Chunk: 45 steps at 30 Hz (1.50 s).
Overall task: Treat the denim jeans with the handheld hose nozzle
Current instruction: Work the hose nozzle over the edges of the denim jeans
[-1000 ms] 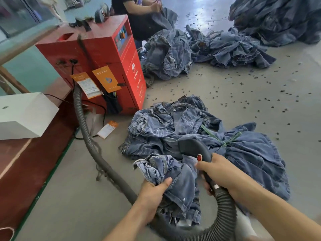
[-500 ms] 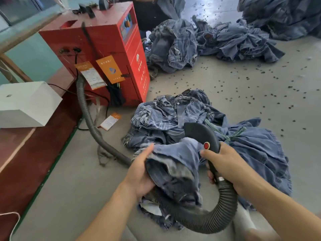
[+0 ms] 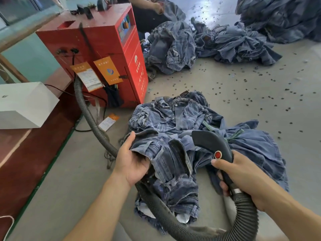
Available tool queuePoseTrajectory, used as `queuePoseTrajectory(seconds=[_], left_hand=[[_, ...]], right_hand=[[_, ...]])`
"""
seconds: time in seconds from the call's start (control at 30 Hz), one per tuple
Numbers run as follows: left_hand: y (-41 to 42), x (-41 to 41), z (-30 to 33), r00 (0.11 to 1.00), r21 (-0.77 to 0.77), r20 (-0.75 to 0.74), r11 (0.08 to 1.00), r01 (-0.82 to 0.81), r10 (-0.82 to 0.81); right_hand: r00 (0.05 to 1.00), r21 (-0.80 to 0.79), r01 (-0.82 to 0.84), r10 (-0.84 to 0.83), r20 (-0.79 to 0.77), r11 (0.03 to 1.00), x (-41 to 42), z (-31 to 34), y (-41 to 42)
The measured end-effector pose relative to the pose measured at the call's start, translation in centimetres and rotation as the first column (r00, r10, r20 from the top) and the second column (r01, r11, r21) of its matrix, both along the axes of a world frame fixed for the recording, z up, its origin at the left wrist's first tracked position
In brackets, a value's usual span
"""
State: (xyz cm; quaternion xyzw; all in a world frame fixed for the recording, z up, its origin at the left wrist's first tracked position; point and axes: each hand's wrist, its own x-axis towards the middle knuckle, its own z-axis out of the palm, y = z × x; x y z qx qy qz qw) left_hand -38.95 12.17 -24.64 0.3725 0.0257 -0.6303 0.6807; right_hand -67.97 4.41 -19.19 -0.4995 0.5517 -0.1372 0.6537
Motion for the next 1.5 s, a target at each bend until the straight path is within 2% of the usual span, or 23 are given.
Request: queuePoseTrajectory(seconds=[0.1, 0.17, 0.27, 0.33, 0.4, 0.5, 0.57, 0.63, 0.7, 0.8, 0.87, 0.97, 1.03, 1.07, 1.23, 1.37, 1.5], left_hand=[[0.1, 0.7, 0.5, 0.997, -0.043, 0.080, 0.999, 0.006, -0.003], [0.0, 1.2, 0.7, 0.995, -0.108, 0.092, 0.993, 0.042, -0.032], [-0.8, 0.5, 1.7, 0.994, -0.122, 0.111, 0.992, 0.016, -0.002], [-1.6, -0.2, 1.9, 0.991, -0.051, 0.088, 0.994, -0.092, 0.097], [-2.0, -0.3, 1.2, 0.982, 0.081, 0.084, 0.981, -0.174, 0.167], [-1.5, 0.0, 0.7, 0.994, 0.196, 0.097, 0.978, -0.064, 0.045], [-1.2, 0.8, 0.6, 0.992, 0.140, 0.124, 0.990, -0.009, -0.008], [-1.1, 1.8, 0.9, 0.987, 0.010, 0.097, 0.992, -0.128, 0.126], [-1.2, 2.1, 1.3, 0.972, -0.010, 0.065, 0.974, -0.227, 0.227], [-1.3, 0.7, 1.1, 0.996, 0.134, 0.083, 0.990, -0.037, 0.026], [-0.9, 0.2, 0.9, 0.996, 0.152, 0.072, 0.988, 0.040, -0.051], [-0.4, 1.3, 0.6, 0.994, 0.029, 0.044, 0.995, -0.099, 0.098], [-0.2, 1.8, 0.5, 0.974, -0.033, 0.096, 0.978, -0.205, 0.207], [-0.2, 1.9, 0.7, 0.968, -0.040, 0.134, 0.978, -0.207, 0.211], [-0.7, 0.9, 0.9, 0.975, 0.044, 0.202, 0.994, -0.100, 0.089], [-0.7, -0.1, 0.0, 0.991, 0.129, 0.102, 0.987, -0.095, 0.082], [0.0, -0.3, -0.4, 0.995, 0.037, 0.096, 0.999, 0.007, -0.011]], right_hand=[[1.000, 0.017, -0.001, 0.000, 0.006, 1.000, -0.5, -0.2, -0.1], [1.000, 0.015, -0.019, 0.019, 0.007, 1.000, -0.6, -0.2, -0.1], [0.999, 0.002, -0.029, 0.029, 0.020, 1.000, -0.6, -0.3, -0.1], [0.999, -0.001, -0.034, 0.034, 0.026, 0.999, -0.4, -0.2, 0.0], [0.999, 0.002, -0.040, 0.040, 0.037, 0.999, -0.2, -0.4, 0.1], [0.997, 0.006, -0.058, 0.058, 0.041, 0.998, -0.1, -0.7, 0.2], [0.996, 0.004, -0.077, 0.077, 0.036, 0.997, 0.1, -0.9, 0.2], [0.996, 0.005, -0.085, 0.084, 0.037, 0.996, 0.2, -1.0, 0.2], [0.995, 0.000, -0.090, 0.090, 0.040, 0.996, 0.2, -1.1, 0.3], [0.993, -0.002, -0.111, 0.111, 0.033, 0.994, 0.3, -1.2, 0.5], [0.991, -0.013, -0.132, 0.133, 0.029, 0.991, 0.3, -1.1, 0.7], [0.984, -0.030, -0.176, 0.177, 0.026, 0.984, 0.1, -0.8, 1.1], [0.974, -0.019, -0.223, 0.224, 0.036, 0.975, 0.4, -0.4, 1.5], [0.967, -0.022, -0.249, 0.250, 0.046, 0.968, 0.6, -0.1, 1.8], [0.921, -0.110, -0.385, 0.389, 0.021, 0.917, 1.9, 1.2, 3.0], [0.884, -0.165, -0.466, 0.465, -0.051, 0.869, 4.0, 1.3, 4.5], [0.912, -0.241, -0.408, 0.403, -0.073, 0.880, 6.4, 0.5, 4.4]])
